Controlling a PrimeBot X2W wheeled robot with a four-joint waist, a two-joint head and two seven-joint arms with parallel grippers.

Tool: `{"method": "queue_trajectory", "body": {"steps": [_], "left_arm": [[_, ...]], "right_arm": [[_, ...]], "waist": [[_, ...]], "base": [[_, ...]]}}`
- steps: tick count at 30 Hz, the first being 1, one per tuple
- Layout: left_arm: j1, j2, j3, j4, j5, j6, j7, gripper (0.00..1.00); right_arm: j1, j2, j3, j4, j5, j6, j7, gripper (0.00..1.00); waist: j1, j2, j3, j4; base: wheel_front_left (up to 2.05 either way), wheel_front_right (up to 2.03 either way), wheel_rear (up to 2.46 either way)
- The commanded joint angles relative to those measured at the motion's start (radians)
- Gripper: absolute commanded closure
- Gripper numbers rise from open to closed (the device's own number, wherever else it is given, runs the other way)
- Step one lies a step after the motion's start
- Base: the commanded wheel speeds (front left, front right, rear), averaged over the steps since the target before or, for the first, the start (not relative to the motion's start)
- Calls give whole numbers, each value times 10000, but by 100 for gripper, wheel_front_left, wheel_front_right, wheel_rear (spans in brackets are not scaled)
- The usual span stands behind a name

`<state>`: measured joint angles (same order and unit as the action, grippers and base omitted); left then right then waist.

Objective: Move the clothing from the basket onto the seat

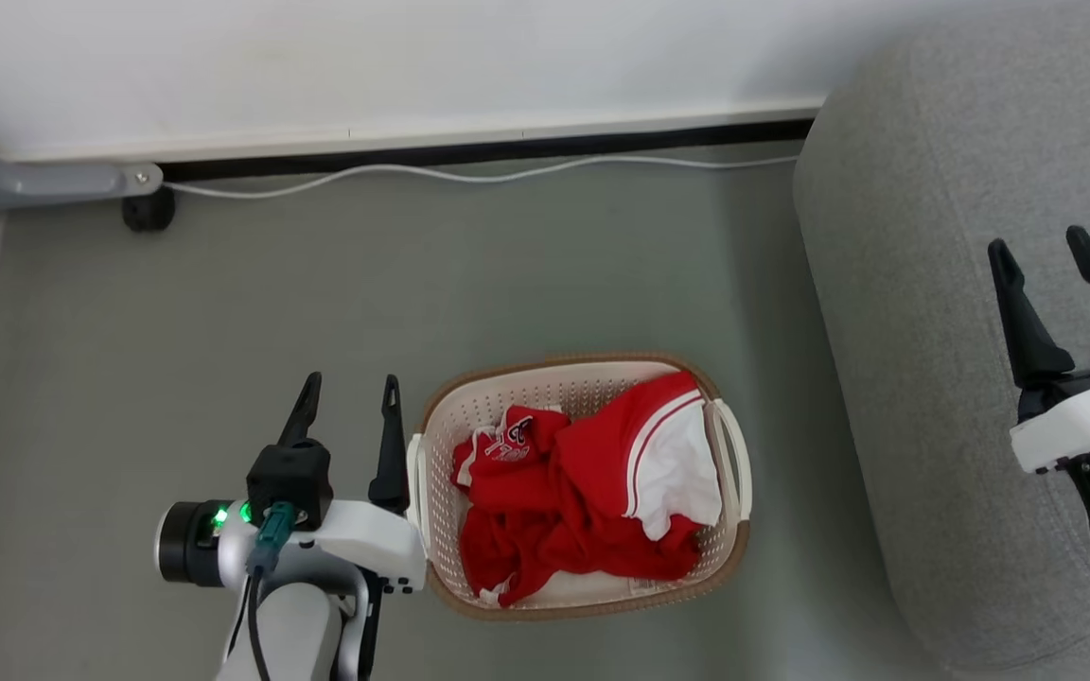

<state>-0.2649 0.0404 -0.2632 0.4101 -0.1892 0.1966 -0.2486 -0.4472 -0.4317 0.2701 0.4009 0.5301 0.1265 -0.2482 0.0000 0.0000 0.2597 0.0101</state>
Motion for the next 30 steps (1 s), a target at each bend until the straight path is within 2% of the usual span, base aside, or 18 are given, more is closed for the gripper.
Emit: {"method": "queue_trajectory", "body": {"steps": [1,6,15,22,30], "left_arm": [[-519,99,16,-262,-211,230,-132,0],[-1099,99,-909,-198,-707,658,-132,0],[-2007,99,-2288,14,-1721,1155,-132,0],[-2872,99,-3469,342,-2502,1331,-132,0],[-4316,99,-5128,1331,-3421,1287,-132,0]], "right_arm": [[-197,-364,54,-413,160,42,-136,0],[-543,-741,-32,-1041,340,42,-136,0],[-1056,-1047,-62,-1985,568,42,-136,0],[-1326,-1238,46,-2806,673,42,-136,0],[-1707,-1445,274,-3394,687,42,-136,0]], "waist": [[0,0,772,9],[0,0,1850,-87],[0,0,3314,-259],[0,0,4415,-394],[0,0,5407,-627]], "base": [[0,0,0],[0,0,0],[0,0,0],[0,0,0],[0,0,0]]}}
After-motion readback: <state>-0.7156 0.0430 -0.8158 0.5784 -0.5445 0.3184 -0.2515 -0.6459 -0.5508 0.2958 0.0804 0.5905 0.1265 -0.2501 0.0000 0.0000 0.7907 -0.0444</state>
